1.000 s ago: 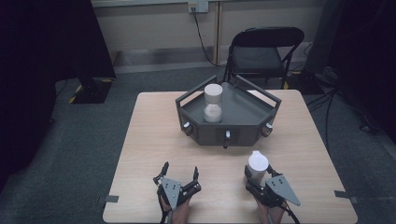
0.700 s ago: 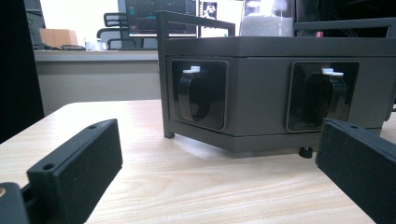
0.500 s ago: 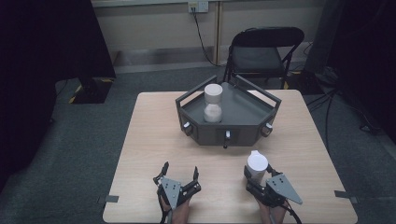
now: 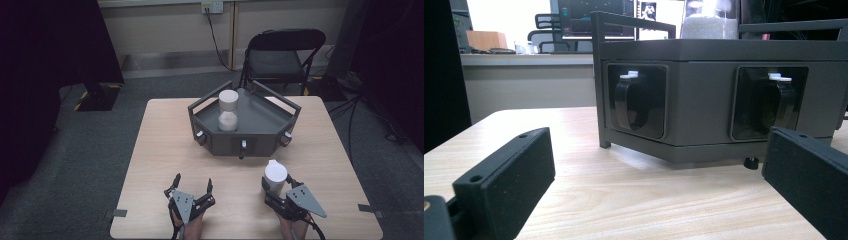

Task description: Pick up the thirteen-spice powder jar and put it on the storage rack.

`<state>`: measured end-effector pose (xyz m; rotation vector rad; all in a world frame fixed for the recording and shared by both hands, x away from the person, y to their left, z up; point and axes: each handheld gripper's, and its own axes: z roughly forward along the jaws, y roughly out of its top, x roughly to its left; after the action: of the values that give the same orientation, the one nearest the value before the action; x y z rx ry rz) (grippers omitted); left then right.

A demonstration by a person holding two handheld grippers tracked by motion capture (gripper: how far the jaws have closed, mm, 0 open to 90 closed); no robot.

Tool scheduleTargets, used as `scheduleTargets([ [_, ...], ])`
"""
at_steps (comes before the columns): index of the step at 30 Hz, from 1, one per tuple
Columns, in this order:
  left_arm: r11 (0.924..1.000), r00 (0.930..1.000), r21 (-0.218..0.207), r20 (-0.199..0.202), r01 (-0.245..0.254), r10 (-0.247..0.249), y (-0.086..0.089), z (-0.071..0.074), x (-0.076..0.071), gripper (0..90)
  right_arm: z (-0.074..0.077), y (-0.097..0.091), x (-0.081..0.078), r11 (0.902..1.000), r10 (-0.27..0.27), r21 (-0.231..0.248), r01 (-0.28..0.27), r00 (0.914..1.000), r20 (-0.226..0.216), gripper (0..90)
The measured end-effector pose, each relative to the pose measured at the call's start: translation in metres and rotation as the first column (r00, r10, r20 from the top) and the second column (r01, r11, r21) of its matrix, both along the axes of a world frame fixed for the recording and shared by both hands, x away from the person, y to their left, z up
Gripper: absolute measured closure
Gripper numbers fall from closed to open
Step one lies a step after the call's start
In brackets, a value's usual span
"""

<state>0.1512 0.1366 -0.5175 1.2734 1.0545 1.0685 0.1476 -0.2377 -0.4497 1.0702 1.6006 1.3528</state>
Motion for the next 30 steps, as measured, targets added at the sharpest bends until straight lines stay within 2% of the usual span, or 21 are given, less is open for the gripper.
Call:
scheduleTargets([
  [8, 1.0, 1.0, 0.0, 0.0, 0.0, 0.0, 0.0, 0.0, 0.0, 0.0, 0.011, -0.007, 0.008, 0.9995, 0.029, -0.011, -0.029, 0.9996, 0.007, 30.6],
  [16, 1.0, 1.0, 0.0, 0.0, 0.0, 0.0, 0.0, 0.0, 0.0, 0.0, 0.026, -0.014, 0.017, 0.9986, 0.051, -0.013, -0.051, 0.998, 0.038, 30.5],
  [20, 1.0, 1.0, 0.0, 0.0, 0.0, 0.0, 0.0, 0.0, 0.0, 0.0, 0.036, -0.02, 0.025, 0.9977, 0.067, 0.003, -0.067, 0.9969, 0.042, 30.6],
  [23, 1.0, 1.0, 0.0, 0.0, 0.0, 0.0, 0.0, 0.0, 0.0, 0.0, 0.046, -0.026, 0.035, 0.9954, 0.089, 0.031, -0.09, 0.9956, 0.028, 30.6],
  [26, 1.0, 1.0, 0.0, 0.0, 0.0, 0.0, 0.0, 0.0, 0.0, 0.0, 0.054, -0.025, 0.04, 0.9954, 0.093, 0.022, -0.094, 0.995, 0.038, 30.6],
  [30, 1.0, 1.0, 0.0, 0.0, 0.0, 0.0, 0.0, 0.0, 0.0, 0.0, 0.067, -0.027, 0.048, 0.9939, 0.103, 0.035, -0.104, 0.9937, 0.045, 30.6],
])
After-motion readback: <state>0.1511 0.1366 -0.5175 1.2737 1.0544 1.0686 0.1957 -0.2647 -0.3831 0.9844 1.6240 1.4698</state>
